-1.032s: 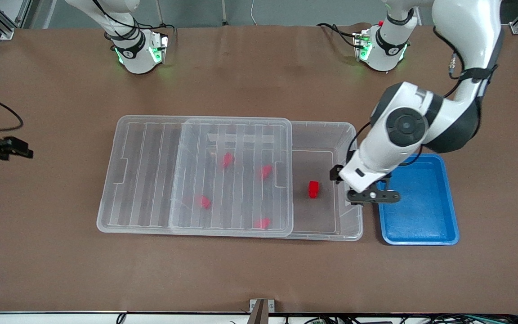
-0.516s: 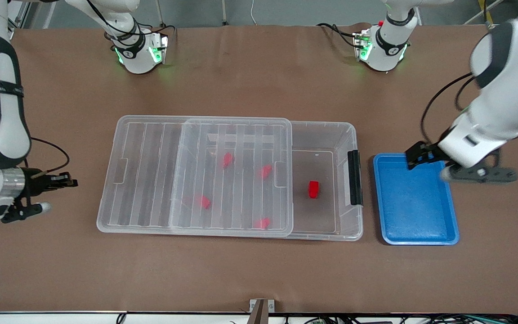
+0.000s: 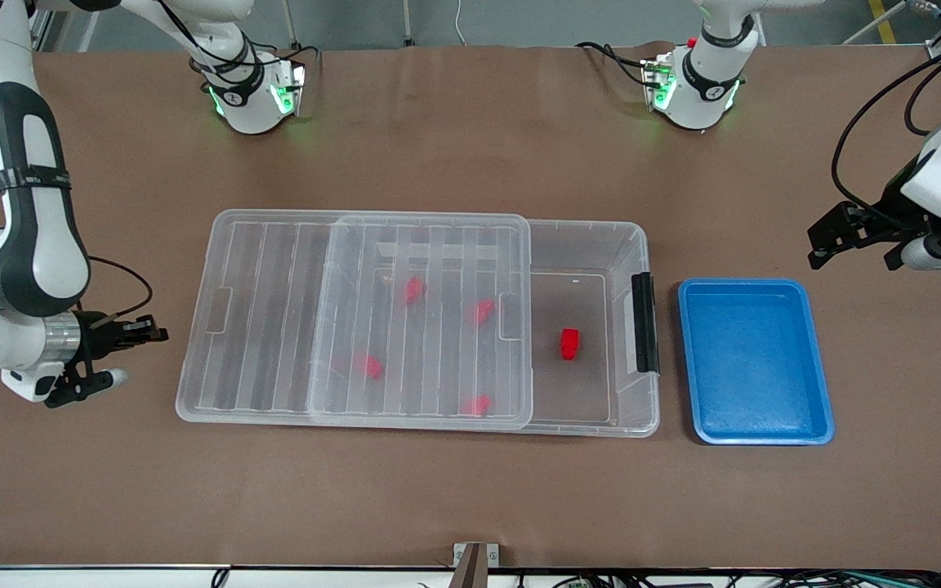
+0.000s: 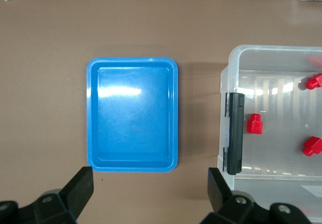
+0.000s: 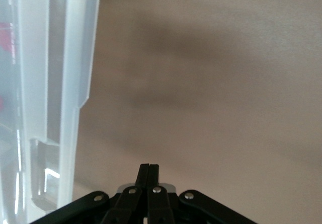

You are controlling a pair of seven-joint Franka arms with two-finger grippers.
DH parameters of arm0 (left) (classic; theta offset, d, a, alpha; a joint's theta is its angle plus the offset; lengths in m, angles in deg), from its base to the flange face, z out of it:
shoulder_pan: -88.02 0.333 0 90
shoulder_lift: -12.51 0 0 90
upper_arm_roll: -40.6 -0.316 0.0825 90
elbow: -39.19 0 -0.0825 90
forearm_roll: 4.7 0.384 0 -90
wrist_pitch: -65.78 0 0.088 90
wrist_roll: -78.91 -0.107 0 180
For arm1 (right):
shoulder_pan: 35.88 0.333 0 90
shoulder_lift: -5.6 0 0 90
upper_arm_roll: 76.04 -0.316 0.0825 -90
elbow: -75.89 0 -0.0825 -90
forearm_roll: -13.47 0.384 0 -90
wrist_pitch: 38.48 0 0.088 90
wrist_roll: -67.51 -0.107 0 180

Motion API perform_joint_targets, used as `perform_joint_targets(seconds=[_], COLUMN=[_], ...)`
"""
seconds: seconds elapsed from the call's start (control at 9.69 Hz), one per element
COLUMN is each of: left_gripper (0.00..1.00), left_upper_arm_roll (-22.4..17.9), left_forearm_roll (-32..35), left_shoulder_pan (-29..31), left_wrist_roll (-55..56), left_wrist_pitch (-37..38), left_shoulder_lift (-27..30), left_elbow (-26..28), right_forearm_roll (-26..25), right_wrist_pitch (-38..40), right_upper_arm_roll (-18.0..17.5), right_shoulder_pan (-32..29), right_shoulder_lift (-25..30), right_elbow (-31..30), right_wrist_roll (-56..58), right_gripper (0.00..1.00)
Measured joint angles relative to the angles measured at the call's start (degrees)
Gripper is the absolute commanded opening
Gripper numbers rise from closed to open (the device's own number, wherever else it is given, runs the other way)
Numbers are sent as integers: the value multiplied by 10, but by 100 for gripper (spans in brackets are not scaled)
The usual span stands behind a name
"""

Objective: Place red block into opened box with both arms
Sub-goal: 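Slide the clear lid closed over the box with the right gripper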

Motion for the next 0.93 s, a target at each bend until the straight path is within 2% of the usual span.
perform_joint_targets(seconds=[0.21, 0.52, 0.93], left_gripper=[100, 100, 100], left_upper_arm_roll=[-27, -67, -69], left_forearm_roll=[-18, -67, -49], left_shoulder_pan=[0, 0, -2], left_wrist_roll=[-26, -8, -8], left_wrist_pitch=[9, 32, 53], left_shoulder_lift=[18, 34, 34], left_elbow=[17, 37, 35], right_forearm_roll=[23, 57, 91], right_wrist_pitch=[3, 4, 3], right_upper_arm_roll=[-2, -3, -4], right_shoulder_pan=[9, 29, 80], right_shoulder_lift=[1, 1, 1], right_elbow=[-1, -1, -1], right_wrist_roll=[0, -8, -60], right_gripper=[0, 0, 0])
